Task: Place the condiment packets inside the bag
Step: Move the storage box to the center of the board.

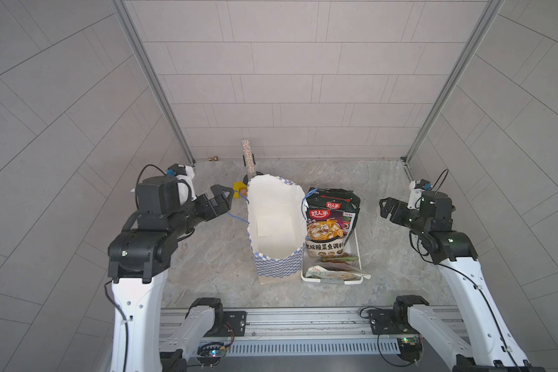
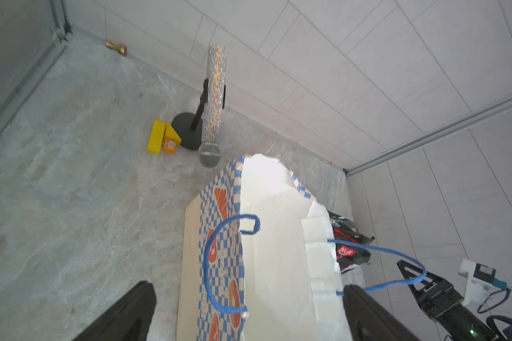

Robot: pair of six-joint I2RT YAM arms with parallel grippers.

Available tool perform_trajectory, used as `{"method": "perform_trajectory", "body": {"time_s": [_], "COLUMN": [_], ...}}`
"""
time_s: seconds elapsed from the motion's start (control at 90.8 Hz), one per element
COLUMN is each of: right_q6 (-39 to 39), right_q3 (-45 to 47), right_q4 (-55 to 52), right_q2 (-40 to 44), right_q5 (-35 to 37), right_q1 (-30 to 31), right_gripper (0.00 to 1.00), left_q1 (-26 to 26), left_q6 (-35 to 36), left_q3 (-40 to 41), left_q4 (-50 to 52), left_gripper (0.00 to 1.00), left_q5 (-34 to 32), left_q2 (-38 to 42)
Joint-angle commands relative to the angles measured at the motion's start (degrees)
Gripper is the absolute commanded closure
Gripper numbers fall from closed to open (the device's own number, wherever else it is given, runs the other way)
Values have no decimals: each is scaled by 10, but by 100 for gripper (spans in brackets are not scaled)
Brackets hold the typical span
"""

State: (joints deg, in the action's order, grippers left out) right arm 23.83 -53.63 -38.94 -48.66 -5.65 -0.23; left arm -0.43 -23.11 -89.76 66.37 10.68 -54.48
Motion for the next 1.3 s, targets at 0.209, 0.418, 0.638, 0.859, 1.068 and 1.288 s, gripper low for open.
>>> {"method": "perform_trajectory", "body": {"time_s": [0.209,0.418,0.638,0.859,1.068,1.288], "right_q6": [7,10,14,9,10,13], "right_q3": [12,26,39,56,70,100], "right_q4": [-1,7,3,-10,6,32], "right_q2": [-12,-26,-53,-90,-143,-184], "right_q5": [-31,-32,-50,-63,-49,-64], "right_q1": [2,2,2,22,108,119], "right_gripper": [0,0,4,9,9,18], "left_q1": [-24,-142,-158,-157,-157,-156], "left_q6": [28,-21,-21,-18,-8,-7], "left_q3": [91,160,173,190,186,198], "left_q4": [43,-30,-61,-112,-125,-133], "left_gripper": [0,0,6,34,61,100], "left_q5": [89,30,-80,-85,-84,-97], "left_q2": [7,-16,-76,-91,-104,-94]}}
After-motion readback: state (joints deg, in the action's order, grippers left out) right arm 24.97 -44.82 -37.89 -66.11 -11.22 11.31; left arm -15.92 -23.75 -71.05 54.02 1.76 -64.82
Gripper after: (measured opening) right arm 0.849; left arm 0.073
